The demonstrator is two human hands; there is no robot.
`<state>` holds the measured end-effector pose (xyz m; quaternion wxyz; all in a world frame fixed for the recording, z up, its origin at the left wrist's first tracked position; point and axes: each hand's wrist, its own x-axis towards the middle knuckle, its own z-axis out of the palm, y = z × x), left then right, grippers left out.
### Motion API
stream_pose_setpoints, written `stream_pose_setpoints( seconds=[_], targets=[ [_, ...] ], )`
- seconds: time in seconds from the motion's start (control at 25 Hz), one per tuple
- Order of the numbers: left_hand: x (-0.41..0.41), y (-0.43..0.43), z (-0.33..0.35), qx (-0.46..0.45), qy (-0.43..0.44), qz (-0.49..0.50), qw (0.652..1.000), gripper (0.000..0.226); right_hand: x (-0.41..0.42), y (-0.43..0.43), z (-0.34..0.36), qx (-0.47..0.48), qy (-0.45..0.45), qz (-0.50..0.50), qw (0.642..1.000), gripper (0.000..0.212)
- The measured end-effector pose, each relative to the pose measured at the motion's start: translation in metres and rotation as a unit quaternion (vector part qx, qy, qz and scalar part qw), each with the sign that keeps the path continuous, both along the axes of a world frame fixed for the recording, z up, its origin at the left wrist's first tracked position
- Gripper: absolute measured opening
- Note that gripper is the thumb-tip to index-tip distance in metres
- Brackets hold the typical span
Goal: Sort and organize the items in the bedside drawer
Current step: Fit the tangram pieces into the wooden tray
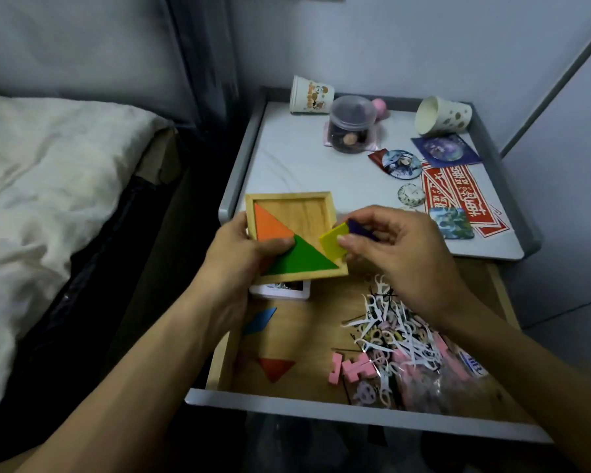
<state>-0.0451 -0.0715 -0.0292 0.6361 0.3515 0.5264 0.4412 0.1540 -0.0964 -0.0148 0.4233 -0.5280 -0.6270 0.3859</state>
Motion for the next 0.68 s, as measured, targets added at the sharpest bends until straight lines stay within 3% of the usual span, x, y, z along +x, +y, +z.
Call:
stream_pose_setpoints(
  seconds=[0.24, 0.44, 0.68],
  targets=[
    [0.022, -0.012, -0.012, -0.033, -0.011, -0.093, 0.995, 0.041, 0.002, 0.011, -0.005, -0.017, -0.161, -0.048, 0.986, 0.02],
    [0.024, -0.013, -0.014, -0.061, -0.052, -0.095, 0.992, 0.035, -0.002, 0.012, -0.009, -0.069, -0.131, -0.067, 0.987, 0.015],
    [0.027, -0.016, -0.015, -0.076, -0.045, -0.05, 0.995, 0.03, -0.012, 0.006, -0.011, 0.008, -0.183, -0.056, 0.982, 0.014]
  ],
)
